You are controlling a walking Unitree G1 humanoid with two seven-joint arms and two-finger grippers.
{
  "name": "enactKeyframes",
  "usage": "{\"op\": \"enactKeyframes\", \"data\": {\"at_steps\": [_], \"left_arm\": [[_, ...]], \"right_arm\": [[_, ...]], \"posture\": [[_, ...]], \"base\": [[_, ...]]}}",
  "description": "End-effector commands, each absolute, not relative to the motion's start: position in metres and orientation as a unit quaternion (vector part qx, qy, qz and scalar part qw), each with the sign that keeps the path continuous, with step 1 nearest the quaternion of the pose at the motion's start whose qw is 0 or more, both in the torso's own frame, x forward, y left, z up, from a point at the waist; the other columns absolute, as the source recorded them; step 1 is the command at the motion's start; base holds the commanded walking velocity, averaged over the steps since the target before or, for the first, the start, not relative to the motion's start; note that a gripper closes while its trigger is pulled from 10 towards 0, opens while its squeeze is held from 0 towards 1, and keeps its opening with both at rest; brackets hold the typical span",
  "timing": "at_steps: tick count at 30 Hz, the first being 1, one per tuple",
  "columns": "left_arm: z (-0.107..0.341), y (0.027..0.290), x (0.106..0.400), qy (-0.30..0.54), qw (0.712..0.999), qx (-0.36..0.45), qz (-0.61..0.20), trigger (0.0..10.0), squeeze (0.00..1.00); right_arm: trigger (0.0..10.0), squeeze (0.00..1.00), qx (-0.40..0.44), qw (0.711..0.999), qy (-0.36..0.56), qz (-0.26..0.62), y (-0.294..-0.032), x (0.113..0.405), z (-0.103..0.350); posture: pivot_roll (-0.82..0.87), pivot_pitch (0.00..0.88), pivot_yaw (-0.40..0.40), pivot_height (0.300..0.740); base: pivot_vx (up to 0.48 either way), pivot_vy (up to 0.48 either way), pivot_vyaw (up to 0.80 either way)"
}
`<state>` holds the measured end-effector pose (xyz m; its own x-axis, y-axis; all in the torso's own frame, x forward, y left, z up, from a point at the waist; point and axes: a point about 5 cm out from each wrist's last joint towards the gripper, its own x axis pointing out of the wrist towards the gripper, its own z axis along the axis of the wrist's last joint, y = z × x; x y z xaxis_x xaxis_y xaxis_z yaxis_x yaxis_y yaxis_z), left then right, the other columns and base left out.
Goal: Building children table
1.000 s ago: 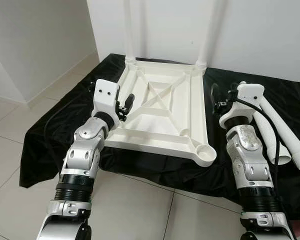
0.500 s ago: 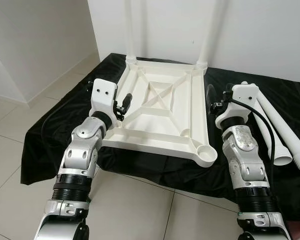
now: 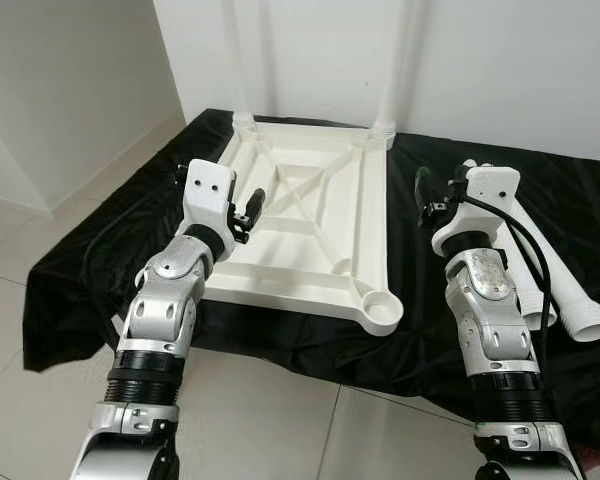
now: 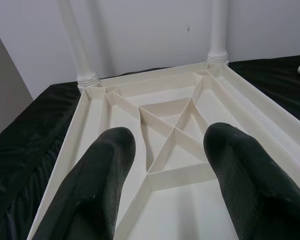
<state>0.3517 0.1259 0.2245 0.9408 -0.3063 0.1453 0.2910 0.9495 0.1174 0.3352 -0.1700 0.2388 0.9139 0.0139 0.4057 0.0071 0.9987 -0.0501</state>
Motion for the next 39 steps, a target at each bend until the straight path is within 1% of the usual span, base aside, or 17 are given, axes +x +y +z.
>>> {"op": "enactKeyframes", "data": {"at_steps": [1,11,26,39], "left_arm": [[0.2235,0.1326,0.3515,-0.078,0.989,0.047,-0.114,10.0,0.00],[0.2231,0.1315,0.3516,-0.077,0.989,0.047,-0.115,10.0,0.00],[0.2233,0.1314,0.3519,-0.078,0.989,0.046,-0.115,10.0,0.00],[0.2261,0.1300,0.3515,-0.079,0.989,0.045,-0.116,10.0,0.00]], "right_arm": [[10.0,0.00,-0.023,0.978,-0.209,0.010,-0.1653,0.3358,0.2389],[10.0,0.00,-0.026,0.977,-0.211,0.015,-0.1640,0.3361,0.2397],[10.0,0.00,-0.027,0.976,-0.214,0.019,-0.1626,0.3367,0.2408],[10.0,0.00,-0.024,0.978,-0.206,0.018,-0.1617,0.3408,0.2458]], "posture": [[-0.10,0.040,0.076,0.740],[-0.10,0.031,0.070,0.740],[-0.10,0.024,0.067,0.740],[-0.10,0.035,0.066,0.740]], "base": [[0.000,-0.296,0.00],[0.000,-0.050,0.00],[0.000,-0.327,0.00],[0.000,0.000,0.00]]}}
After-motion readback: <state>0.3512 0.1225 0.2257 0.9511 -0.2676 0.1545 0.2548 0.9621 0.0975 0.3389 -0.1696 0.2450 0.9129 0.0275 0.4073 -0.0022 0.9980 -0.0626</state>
